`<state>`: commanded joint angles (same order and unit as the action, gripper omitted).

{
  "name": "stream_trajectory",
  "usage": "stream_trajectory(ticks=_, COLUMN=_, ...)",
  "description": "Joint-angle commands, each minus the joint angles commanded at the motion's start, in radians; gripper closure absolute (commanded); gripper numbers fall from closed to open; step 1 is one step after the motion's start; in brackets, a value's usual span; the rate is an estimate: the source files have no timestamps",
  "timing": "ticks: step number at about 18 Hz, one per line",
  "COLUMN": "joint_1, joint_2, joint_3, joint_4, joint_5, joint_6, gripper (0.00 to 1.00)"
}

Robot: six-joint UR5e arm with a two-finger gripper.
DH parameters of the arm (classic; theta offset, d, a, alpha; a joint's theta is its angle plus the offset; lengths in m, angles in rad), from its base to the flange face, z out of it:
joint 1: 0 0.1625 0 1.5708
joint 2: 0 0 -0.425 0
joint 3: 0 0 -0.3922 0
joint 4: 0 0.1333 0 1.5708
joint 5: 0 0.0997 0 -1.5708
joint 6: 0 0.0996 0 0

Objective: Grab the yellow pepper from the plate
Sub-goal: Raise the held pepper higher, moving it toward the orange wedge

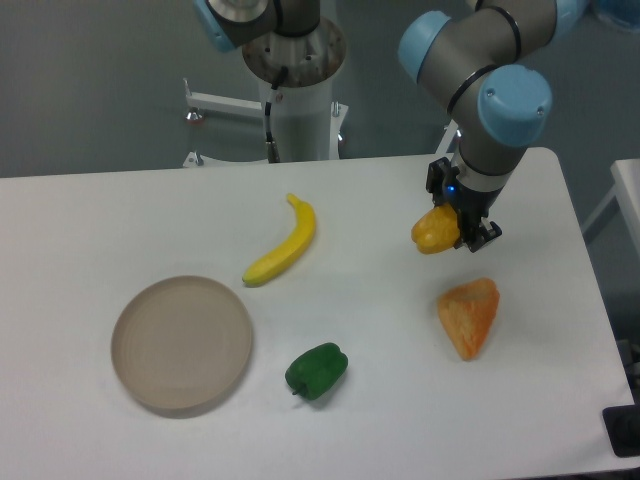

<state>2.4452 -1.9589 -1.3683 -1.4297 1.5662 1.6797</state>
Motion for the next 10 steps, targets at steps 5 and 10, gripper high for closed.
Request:
stream_trajectory(ticks=5, joint_1=0.000, joint_2=-0.002, joint_3=0.002, joint_4=0.005, joint_5=-0.002, joint_6=-0.002, gripper=0.96)
stream_trajectory(ticks=10, joint_1=0.000, joint_2=-0.003, joint_3=0.006, joint_4=0.005, joint_5=-0.008, joint_6=-0.002, gripper=0.96)
